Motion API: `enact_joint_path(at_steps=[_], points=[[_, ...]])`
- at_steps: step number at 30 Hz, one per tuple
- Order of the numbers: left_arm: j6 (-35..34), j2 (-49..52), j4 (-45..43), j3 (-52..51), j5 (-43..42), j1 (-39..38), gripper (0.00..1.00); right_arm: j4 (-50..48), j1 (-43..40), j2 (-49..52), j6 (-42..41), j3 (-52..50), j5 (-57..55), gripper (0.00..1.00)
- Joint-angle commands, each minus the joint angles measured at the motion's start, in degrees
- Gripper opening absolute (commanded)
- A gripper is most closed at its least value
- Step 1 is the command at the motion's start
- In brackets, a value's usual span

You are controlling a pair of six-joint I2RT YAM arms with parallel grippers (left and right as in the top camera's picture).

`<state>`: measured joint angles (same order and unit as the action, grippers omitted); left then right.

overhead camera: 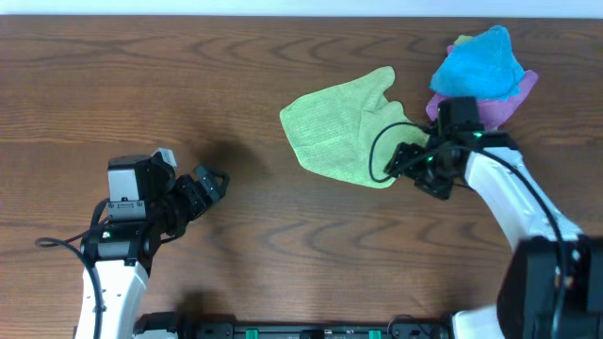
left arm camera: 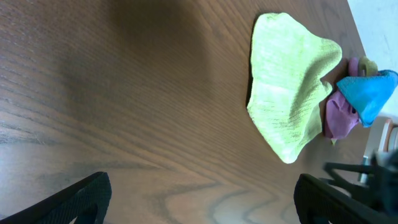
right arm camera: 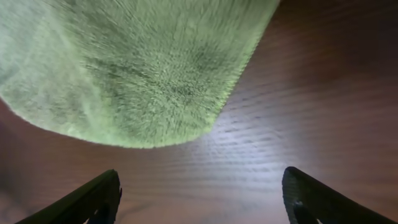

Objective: Fold the cloth

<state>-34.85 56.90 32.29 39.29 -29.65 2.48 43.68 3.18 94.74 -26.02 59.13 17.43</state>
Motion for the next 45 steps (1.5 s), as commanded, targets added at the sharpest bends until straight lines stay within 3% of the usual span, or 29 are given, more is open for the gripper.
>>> enact_joint_path(at_steps=[1, 11, 14, 16, 17, 18, 19, 24, 29, 30, 34, 36, 45], points=[[-1.25, 0.09, -0.22, 1.38, -0.44, 0.09, 0.96, -2.19, -0.02, 3.30, 1.27, -0.81, 5.42, 0.83], [-2.19, 0.09, -0.87, 1.38, -0.48, 0.09, 0.96, -10.73, 4.24, 10.40, -2.62, -0.81, 8.28, 0.79], [-2.93, 0.09, -0.92, 1.38, -0.46, 0.09, 0.96, -12.37, 5.88, 11.89, -3.45, -0.81, 8.63, 0.70], [-2.91, 0.09, -0.90, 1.38, -0.46, 0.09, 0.96, -13.97, 7.06, 12.26, -3.78, -0.81, 9.29, 0.49], [-2.93, 0.09, -0.90, 1.38, -0.46, 0.09, 0.96, -15.17, 7.74, 12.22, -3.78, -0.79, 10.40, 0.33], [-2.93, 0.09, -0.94, 1.38, -0.44, 0.09, 0.96, -16.79, 8.44, 11.89, -3.85, -0.68, 13.22, 0.08], [-2.93, 0.09, -1.11, 1.38, -0.42, 0.09, 0.96, -18.12, 8.98, 11.58, -4.83, -0.46, 16.79, 0.01], [-2.93, 0.09, -2.78, 1.38, -0.39, 0.09, 0.95, -19.91, 12.61, 7.76, -12.39, 0.74, 31.34, 0.01], [-2.93, 0.09, -4.35, 1.38, -0.20, 0.09, 0.96, -20.17, 15.65, -1.81, -20.00, 2.29, 35.50, 0.01], [-2.91, 0.09, -4.52, 1.38, -0.17, 0.09, 0.95, -20.04, 15.52, -4.81, -20.00, 2.80, 34.14, 0.06], [-2.91, 0.09, -4.55, 1.38, -0.17, 0.09, 0.95, -16.65, 12.33, -11.98, -19.23, 2.91, 24.50, 0.40], [-2.91, 0.09, -4.57, 1.38, -0.17, 0.09, 0.96, -13.18, 10.27, -13.05, -16.79, 2.91, 23.17, 0.65], [-2.93, 0.09, -4.55, 1.38, -0.24, 0.09, 0.95, -1.20, 9.27, -13.07, -5.49, 2.91, 21.31, 0.75]])
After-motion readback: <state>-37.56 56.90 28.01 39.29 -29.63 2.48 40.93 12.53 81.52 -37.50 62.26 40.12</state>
